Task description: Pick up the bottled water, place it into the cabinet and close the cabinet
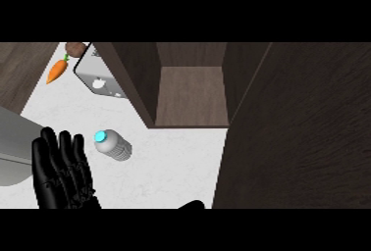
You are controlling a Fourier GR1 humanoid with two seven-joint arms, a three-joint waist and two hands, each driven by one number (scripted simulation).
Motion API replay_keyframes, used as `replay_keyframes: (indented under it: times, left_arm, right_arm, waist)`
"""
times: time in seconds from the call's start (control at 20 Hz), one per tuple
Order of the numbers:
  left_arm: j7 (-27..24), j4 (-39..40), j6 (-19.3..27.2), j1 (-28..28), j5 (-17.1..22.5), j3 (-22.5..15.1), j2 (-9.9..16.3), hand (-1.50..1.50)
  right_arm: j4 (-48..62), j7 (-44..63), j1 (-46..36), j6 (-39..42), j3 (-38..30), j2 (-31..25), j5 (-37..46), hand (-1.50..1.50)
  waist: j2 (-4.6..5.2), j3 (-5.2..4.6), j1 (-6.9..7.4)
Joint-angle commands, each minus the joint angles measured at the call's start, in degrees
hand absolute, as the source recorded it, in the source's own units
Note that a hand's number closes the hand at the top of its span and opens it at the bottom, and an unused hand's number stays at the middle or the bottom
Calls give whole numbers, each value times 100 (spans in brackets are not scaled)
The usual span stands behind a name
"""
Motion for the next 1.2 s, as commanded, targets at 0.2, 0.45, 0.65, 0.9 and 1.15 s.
replay_keyframes:
  times: [0.2, 0.45, 0.65, 0.9, 1.15]
  left_arm:
    - [89, 222, -91, -170, 94, 398, -189, -150]
    - [26, 656, 46, -540, 506, 762, -194, -150]
    - [-619, 898, 792, 45, 1132, 601, 285, -150]
    - [-980, 1291, 898, -52, 1856, 1141, 427, -150]
    - [-1762, 1407, 1184, 232, 3225, 1421, 1181, -150]
  right_arm:
    - [-1018, 581, 138, -244, 460, -144, 669, -150]
    - [-959, 591, 47, -297, 431, -216, 506, -150]
    - [-1134, 290, 396, -127, 20, -502, -14, -150]
    - [-832, 36, 544, -195, 386, -470, 245, -150]
    - [-1105, 631, 31, -363, 110, -526, 84, -150]
  waist:
    - [0, -7, -14]
    - [8, -6, -16]
    - [10, -6, -37]
    - [12, -5, -34]
    - [20, -21, -36]
